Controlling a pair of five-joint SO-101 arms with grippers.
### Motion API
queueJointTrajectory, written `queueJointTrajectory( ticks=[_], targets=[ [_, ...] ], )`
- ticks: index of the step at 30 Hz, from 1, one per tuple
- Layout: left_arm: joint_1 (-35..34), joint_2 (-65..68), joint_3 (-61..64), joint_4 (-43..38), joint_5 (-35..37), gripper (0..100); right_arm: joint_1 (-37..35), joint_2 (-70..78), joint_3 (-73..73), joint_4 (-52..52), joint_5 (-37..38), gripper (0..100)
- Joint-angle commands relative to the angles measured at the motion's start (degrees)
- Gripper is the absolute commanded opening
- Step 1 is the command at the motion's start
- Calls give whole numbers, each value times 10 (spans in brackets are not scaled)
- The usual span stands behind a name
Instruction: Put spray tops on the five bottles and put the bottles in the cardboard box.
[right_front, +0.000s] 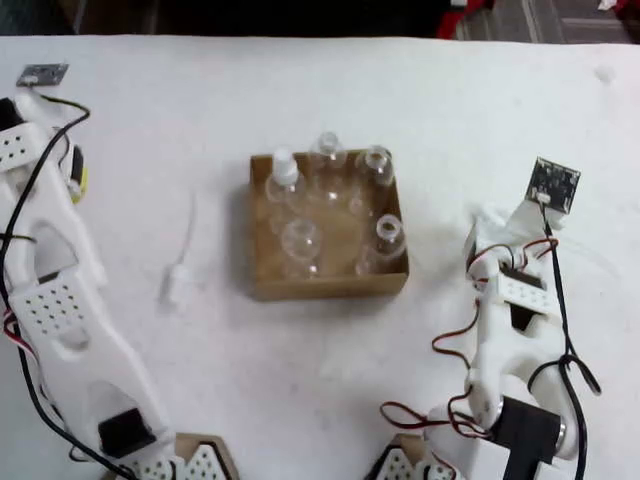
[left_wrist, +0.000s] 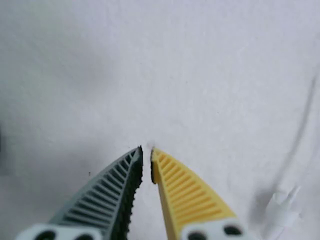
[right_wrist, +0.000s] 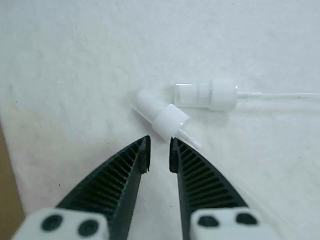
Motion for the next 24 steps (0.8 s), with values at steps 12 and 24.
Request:
queueJointTrajectory(
  ticks=[12,24],
  targets=[
    [15,-57,-55,9,6,20,-9,-1,-19,-14,5,50],
    [65,-327,227,7,-40,21,-11,-1,-19,-14,5,50]
  ],
)
